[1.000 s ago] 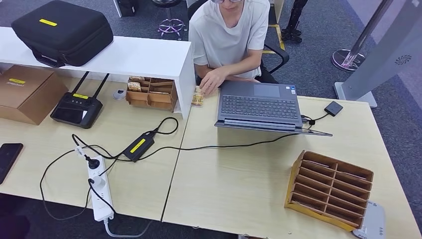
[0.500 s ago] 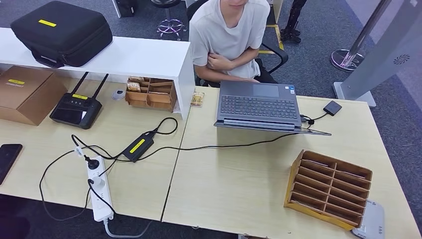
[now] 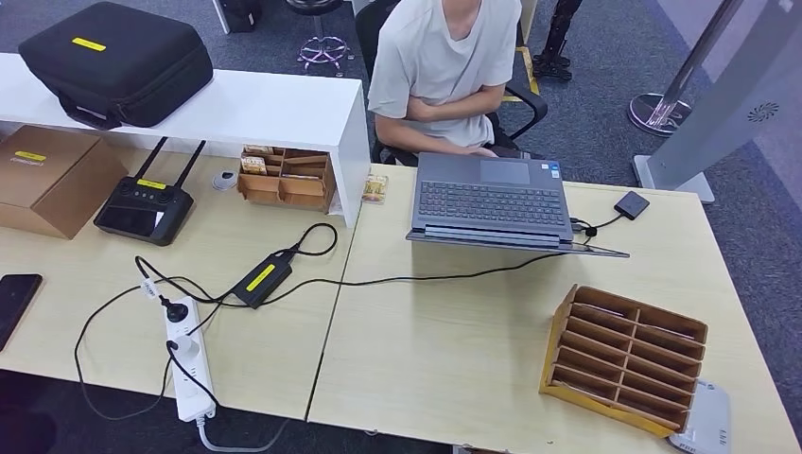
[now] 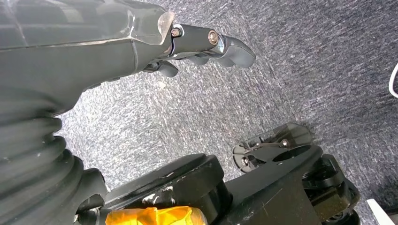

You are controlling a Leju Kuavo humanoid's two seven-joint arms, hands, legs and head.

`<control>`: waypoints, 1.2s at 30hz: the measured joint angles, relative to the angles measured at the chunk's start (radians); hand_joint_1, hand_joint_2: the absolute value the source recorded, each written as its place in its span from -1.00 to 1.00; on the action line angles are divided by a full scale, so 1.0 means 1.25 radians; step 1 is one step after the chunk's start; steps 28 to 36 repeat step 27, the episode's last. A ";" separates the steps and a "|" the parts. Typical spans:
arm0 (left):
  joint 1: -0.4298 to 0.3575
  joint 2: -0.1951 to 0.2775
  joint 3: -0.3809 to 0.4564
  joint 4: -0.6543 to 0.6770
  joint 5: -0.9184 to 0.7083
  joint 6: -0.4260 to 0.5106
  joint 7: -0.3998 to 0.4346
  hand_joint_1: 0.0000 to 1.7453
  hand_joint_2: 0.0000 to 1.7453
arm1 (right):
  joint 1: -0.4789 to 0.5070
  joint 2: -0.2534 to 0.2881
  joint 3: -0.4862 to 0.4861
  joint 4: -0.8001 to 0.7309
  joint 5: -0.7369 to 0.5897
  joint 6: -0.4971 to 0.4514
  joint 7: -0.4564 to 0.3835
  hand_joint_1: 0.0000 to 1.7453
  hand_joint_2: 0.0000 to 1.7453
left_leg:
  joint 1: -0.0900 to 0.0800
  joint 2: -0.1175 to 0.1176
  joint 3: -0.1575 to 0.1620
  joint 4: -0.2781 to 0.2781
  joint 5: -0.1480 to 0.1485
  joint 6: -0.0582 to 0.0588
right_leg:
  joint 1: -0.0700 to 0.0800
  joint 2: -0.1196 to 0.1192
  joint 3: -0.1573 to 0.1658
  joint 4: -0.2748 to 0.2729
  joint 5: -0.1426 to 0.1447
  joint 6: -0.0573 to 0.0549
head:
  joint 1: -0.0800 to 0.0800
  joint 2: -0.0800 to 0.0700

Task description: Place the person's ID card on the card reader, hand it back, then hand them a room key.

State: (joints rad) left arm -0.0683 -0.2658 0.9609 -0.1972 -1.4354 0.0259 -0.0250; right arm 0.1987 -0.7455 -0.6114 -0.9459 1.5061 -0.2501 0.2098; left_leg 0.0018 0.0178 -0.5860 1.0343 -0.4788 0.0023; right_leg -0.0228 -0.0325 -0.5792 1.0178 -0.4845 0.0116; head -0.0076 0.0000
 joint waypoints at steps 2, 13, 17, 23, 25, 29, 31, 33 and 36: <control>0.000 0.000 0.000 0.000 0.000 0.000 0.001 -1.00 1.00 | 0.003 0.011 0.000 0.027 0.000 -0.018 0.008 -1.00 1.00 | 0.000 0.000 0.000 0.000 0.000 0.000 | 0.000 0.000 0.000 0.000 0.000 0.000 | 0.000 0.000; -0.003 -0.004 0.004 0.000 0.003 0.001 0.015 -1.00 1.00 | -0.030 0.103 -0.008 0.306 0.000 -0.177 0.001 -1.00 1.00 | 0.000 0.001 0.001 0.000 0.000 0.000 | 0.000 0.001 0.000 0.000 0.000 0.000 | 0.000 0.000; -0.003 -0.005 0.011 0.000 0.005 0.001 0.013 -1.00 1.00 | -0.058 0.152 -0.057 0.415 -0.001 -0.197 -0.017 -1.00 1.00 | 0.000 0.001 0.001 0.000 0.000 0.000 | 0.000 0.001 0.001 0.000 0.000 0.000 | 0.000 0.000; -0.003 -0.004 0.013 0.000 0.005 0.005 0.014 -1.00 1.00 | -0.086 0.218 -0.113 0.513 0.000 -0.157 0.012 -1.00 1.00 | 0.001 0.001 0.001 -0.001 0.000 0.000 | 0.000 0.001 0.001 0.000 -0.001 0.000 | 0.000 0.000; -0.003 -0.004 0.013 0.000 0.005 0.006 0.015 -1.00 1.00 | -0.092 0.237 -0.123 0.529 0.000 -0.146 0.022 -1.00 1.00 | 0.001 0.001 0.001 -0.001 0.000 0.000 | 0.000 0.001 0.001 0.000 -0.001 0.000 | 0.000 0.000; -0.003 -0.004 0.014 0.000 0.006 0.005 0.015 -1.00 1.00 | -0.095 0.252 -0.129 0.539 0.000 -0.141 0.028 -1.00 1.00 | 0.001 0.001 0.001 -0.001 0.000 0.000 | 0.000 0.001 0.001 0.000 -0.001 0.000 | 0.000 0.000; -0.003 -0.004 0.014 0.000 0.006 0.005 0.015 -1.00 1.00 | -0.095 0.252 -0.129 0.539 0.000 -0.141 0.028 -1.00 1.00 | 0.001 0.001 0.001 -0.001 0.000 0.000 | 0.000 0.001 0.001 0.000 -0.001 0.000 | 0.000 0.000; -0.003 -0.004 0.014 0.000 0.006 0.005 0.015 -1.00 1.00 | -0.095 0.252 -0.129 0.539 0.000 -0.141 0.028 -1.00 1.00 | 0.001 0.001 0.001 -0.001 0.000 0.000 | 0.000 0.001 0.001 0.000 -0.001 0.000 | 0.000 0.000; -0.003 -0.004 0.014 0.000 0.006 0.005 0.015 -1.00 1.00 | -0.095 0.252 -0.129 0.539 0.000 -0.141 0.028 -1.00 1.00 | 0.001 0.001 0.001 -0.001 0.000 0.000 | 0.000 0.001 0.001 0.000 -0.001 0.000 | 0.000 0.000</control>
